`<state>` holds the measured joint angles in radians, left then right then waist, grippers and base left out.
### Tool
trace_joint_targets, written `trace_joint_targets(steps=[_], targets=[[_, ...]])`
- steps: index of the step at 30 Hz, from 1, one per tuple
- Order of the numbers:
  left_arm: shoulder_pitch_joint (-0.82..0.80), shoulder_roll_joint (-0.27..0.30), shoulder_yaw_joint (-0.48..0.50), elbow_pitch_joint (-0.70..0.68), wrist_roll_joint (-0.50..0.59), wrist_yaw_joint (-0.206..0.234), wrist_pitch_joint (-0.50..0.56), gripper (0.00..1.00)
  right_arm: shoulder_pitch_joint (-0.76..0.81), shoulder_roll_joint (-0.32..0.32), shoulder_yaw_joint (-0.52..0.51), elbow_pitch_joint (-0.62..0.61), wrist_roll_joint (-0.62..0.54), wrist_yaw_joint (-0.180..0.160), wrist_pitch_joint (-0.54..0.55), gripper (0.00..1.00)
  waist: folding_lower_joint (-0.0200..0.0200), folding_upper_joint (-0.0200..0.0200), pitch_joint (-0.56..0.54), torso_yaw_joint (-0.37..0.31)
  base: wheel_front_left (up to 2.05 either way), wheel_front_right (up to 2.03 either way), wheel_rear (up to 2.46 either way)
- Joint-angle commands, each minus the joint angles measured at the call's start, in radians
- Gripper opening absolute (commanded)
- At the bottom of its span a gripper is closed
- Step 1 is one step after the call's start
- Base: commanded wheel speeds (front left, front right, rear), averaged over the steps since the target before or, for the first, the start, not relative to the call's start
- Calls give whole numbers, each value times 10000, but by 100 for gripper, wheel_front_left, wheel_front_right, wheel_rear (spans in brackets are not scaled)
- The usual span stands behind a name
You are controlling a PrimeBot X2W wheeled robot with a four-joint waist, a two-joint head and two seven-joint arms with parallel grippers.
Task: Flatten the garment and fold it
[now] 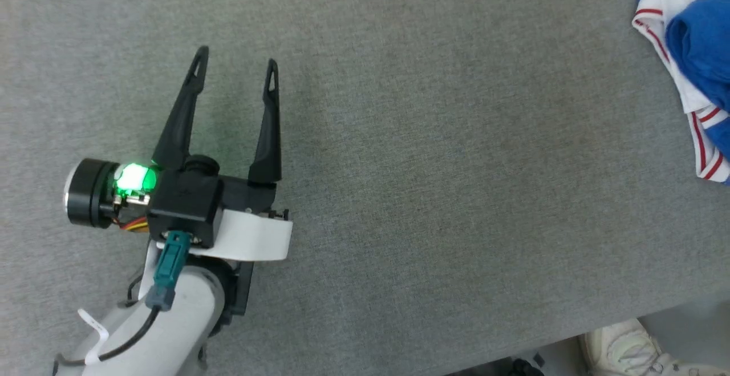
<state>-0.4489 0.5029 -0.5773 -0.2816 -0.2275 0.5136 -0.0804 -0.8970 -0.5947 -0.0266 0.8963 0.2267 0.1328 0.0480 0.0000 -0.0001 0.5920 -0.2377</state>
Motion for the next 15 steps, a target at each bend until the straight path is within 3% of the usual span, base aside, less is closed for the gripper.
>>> trace_joint_targets(steps=[1, 7, 15], targets=[[163, -98, 37, 74, -51, 108, -139, 100, -1, 74, -21, 69, -9, -21, -113, 100, 0, 1, -398, 122, 0, 0, 0], [620, -248, 106, 487, -384, 143, -737, 100, 600, 322, -177, -244, 477, -21, -653, 100, 0, 1, -1367, 435, 0, 0, 0], [1342, -338, 251, 900, -830, 171, -1292, 100, 2090, 552, -251, -1602, 1359, -21, -917, 100, 0, 1, -2542, 975, 0, 0, 0]])
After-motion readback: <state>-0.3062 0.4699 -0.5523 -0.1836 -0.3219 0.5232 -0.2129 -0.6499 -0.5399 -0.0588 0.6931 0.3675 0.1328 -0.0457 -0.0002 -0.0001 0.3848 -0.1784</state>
